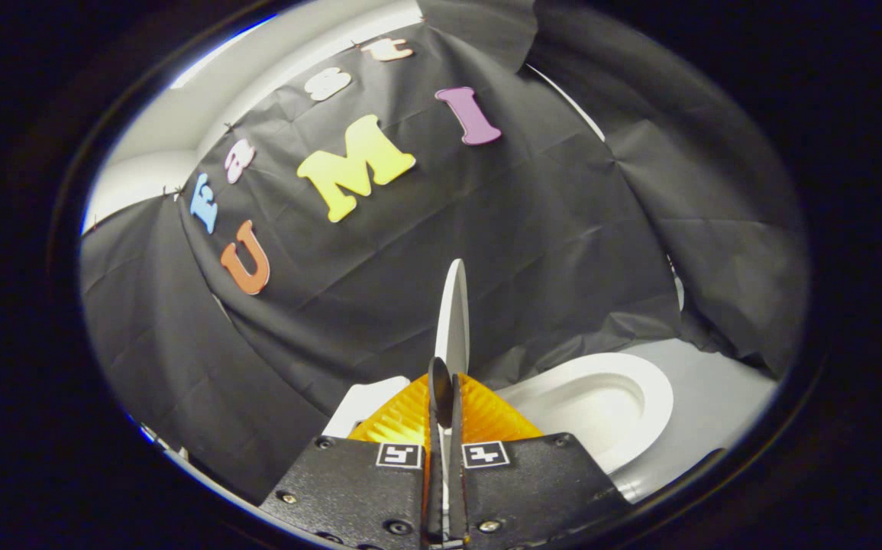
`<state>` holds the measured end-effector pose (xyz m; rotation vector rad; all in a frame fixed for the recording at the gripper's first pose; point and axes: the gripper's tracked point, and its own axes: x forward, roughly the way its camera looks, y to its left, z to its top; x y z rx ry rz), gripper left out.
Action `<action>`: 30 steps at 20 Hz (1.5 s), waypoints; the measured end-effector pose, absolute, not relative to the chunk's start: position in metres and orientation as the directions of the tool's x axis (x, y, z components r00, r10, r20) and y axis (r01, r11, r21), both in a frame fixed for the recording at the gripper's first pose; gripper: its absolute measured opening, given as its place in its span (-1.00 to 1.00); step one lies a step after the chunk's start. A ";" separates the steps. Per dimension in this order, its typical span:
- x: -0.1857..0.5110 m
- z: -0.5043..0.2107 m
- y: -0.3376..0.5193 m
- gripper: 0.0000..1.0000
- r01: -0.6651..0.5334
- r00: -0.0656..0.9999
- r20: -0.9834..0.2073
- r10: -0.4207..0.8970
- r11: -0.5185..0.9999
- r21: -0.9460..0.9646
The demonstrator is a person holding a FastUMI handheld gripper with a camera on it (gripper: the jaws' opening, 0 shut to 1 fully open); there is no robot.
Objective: Open the toilet lid.
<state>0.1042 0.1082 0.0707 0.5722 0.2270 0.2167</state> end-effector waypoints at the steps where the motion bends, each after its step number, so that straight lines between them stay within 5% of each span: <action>1: 0.104 0.075 0.115 -0.87 -0.151 0.952 -0.146 0.270 0.825 0.544; 30: 0.107 0.107 0.254 -0.87 -0.241 0.954 -0.133 0.268 0.952 0.191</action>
